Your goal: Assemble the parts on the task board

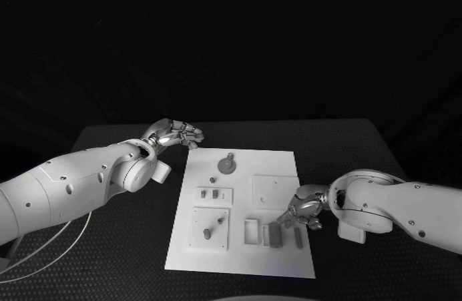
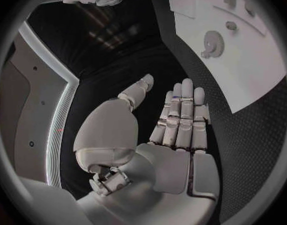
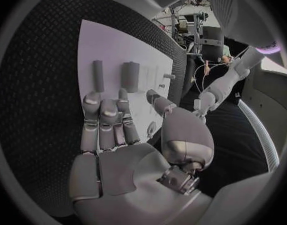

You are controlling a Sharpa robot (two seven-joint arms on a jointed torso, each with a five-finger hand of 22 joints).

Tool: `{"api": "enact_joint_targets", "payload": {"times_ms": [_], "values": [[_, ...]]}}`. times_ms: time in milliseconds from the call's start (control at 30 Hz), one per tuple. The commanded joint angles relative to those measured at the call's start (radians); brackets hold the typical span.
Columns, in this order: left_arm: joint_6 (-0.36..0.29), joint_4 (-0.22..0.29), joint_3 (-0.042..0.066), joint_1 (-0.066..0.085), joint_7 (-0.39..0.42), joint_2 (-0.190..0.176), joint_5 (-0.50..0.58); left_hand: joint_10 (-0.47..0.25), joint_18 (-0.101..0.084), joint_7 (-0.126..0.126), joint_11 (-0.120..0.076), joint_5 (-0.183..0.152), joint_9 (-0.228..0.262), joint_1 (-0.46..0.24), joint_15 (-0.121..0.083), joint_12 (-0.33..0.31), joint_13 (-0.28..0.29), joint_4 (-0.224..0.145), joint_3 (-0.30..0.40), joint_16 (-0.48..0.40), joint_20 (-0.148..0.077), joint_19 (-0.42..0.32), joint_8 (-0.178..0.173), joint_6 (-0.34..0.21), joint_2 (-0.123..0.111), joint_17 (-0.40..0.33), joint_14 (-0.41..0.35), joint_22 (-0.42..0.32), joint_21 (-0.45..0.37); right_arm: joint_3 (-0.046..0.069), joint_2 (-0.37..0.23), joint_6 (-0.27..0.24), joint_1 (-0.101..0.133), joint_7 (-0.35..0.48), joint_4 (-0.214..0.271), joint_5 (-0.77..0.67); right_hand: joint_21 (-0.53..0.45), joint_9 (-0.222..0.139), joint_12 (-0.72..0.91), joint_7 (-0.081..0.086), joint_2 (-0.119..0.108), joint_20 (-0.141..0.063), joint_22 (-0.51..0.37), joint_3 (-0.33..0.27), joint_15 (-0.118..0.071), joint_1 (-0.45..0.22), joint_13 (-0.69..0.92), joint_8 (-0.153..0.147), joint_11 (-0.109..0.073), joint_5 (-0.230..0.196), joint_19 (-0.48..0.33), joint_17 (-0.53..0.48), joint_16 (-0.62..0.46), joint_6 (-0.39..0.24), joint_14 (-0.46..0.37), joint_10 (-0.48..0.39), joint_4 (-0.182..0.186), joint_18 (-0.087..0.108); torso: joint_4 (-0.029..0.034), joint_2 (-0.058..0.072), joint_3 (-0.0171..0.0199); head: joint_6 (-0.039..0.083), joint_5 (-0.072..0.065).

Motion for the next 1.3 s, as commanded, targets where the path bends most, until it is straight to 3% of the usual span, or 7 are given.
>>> {"api": "enact_joint_targets", "payload": {"times_ms": [33, 300, 433, 633, 833, 1033, 1300], "values": [[0.015, 0.004, 0.001, 0.000, 0.007, 0.000, 0.005, -0.010, 0.009, -0.001, 0.001, -0.004, -0.001, -0.009, 0.002, 0.003, -0.002, 0.007, -0.002, -0.006, 0.002, 0.006, -0.004, -0.008, 0.003, 0.002, 0.002, 0.001, -0.006, -0.005, -0.002, 0.027, -0.001, -0.039, 0.016, -0.027, 0.007, 0.002, 0.005, 0.005, -0.001, -0.005, 0.013, 0.007, 0.000, -0.018, 0.003, 0.004, -0.001, -0.006, 0.004, 0.002, 0.005, 0.011, 0.009, 0.008, -0.007, 0.043, -0.0002, 0.000, -0.0004, -0.005, -0.001], [0.018, 0.004, 0.001, 0.000, 0.006, -0.001, 0.005, -0.010, 0.009, -0.001, 0.001, -0.004, -0.001, -0.010, 0.002, 0.003, -0.002, 0.008, -0.003, -0.007, 0.002, 0.005, -0.004, -0.008, 0.002, 0.003, 0.001, 0.002, -0.007, -0.014, 0.003, 0.041, -0.001, -0.062, 0.023, -0.033, 0.012, 0.005, 0.002, 0.004, -0.011, -0.007, 0.011, 0.016, 0.000, -0.045, 0.008, 0.003, -0.001, -0.006, 0.005, 0.005, 0.005, 0.011, 0.012, 0.012, -0.014, 0.043, 0.0010, 0.001, 0.0008, -0.011, 0.000], [0.018, 0.005, 0.001, 0.000, 0.003, -0.002, 0.005, -0.011, 0.009, -0.001, 0.001, -0.004, -0.001, -0.011, 0.002, 0.002, -0.002, 0.009, -0.003, -0.008, 0.002, 0.005, -0.003, -0.008, 0.002, 0.003, 0.001, 0.002, -0.007, -0.023, 0.010, 0.003, -0.001, -0.064, 0.029, -0.034, 0.013, 0.006, -0.001, 0.005, -0.024, -0.007, 0.010, 0.018, 0.000, -0.060, 0.011, 0.001, -0.001, -0.006, 0.005, 0.006, 0.005, 0.008, 0.013, 0.012, -0.018, 0.043, 0.0000, 0.000, -0.0001, -0.014, 0.002], [0.019, 0.006, 0.001, 0.000, 0.003, 0.001, 0.006, -0.012, 0.009, -0.002, 0.001, -0.004, -0.001, -0.014, 0.003, 0.002, -0.003, 0.011, -0.004, -0.009, 0.002, 0.005, -0.002, -0.007, 0.003, 0.005, 0.001, 0.003, -0.008, -0.026, 0.028, -0.009, -0.003, -0.071, 0.022, -0.052, 0.015, 0.004, -0.005, 0.010, -0.043, -0.008, 0.008, 0.028, 0.003, -0.077, 0.016, -0.009, 0.003, -0.006, 0.004, 0.008, 0.003, -0.007, 0.013, 0.010, -0.019, 0.043, 0.0013, 0.000, -0.0006, -0.014, 0.003], [0.020, 0.003, 0.001, 0.000, 0.001, 0.007, 0.007, -0.013, 0.009, -0.001, 0.002, -0.004, -0.001, -0.016, 0.003, 0.002, -0.004, 0.012, -0.005, -0.011, 0.003, 0.005, -0.003, -0.009, 0.003, 0.006, 0.000, 0.004, -0.009, -0.030, 0.045, -0.039, -0.028, -0.084, 0.016, -0.067, 0.019, 0.004, -0.003, 0.013, -0.055, -0.009, 0.007, 0.032, 0.006, -0.081, 0.021, -0.013, 0.006, -0.006, 0.007, 0.011, 0.005, -0.014, 0.015, 0.012, -0.026, 0.043, 0.0019, 0.001, 0.0002, -0.016, 0.007], [0.024, -0.006, 0.001, 0.001, 0.002, 0.015, 0.008, -0.013, 0.009, -0.001, 0.002, -0.004, -0.002, -0.017, 0.003, 0.002, -0.004, 0.013, -0.006, -0.012, 0.003, 0.004, -0.003, -0.010, 0.002, 0.007, 0.000, 0.005, -0.010, -0.030, 0.065, -0.051, -0.041, -0.089, 0.001, -0.086, 0.024, 0.007, -0.004, 0.015, -0.031, -0.010, 0.006, 0.012, 0.009, -0.083, 0.031, -0.015, 0.009, -0.006, 0.005, 0.015, 0.006, -0.019, 0.014, 0.010, -0.064, 0.043, 0.0001, 0.001, 0.0012, -0.016, 0.015], [0.038, -0.005, 0.000, 0.001, 0.001, 0.013, 0.002, -0.021, 0.009, 0.003, 0.005, -0.010, -0.004, -0.032, 0.005, 0.000, -0.007, 0.024, -0.013, -0.020, 0.005, 0.003, -0.006, -0.020, -0.005, 0.011, -0.005, 0.008, -0.014, -0.030, 0.098, -0.073, -0.056, -0.087, -0.019, -0.105, 0.029, 0.010, -0.004, 0.014, -0.019, -0.012, 0.004, 0.009, 0.008, -0.075, 0.037, -0.013, 0.008, -0.006, 0.008, 0.018, 0.007, -0.016, 0.017, 0.014, -0.089, 0.043, 0.0010, 0.001, 0.0018, -0.017, 0.018]]}}
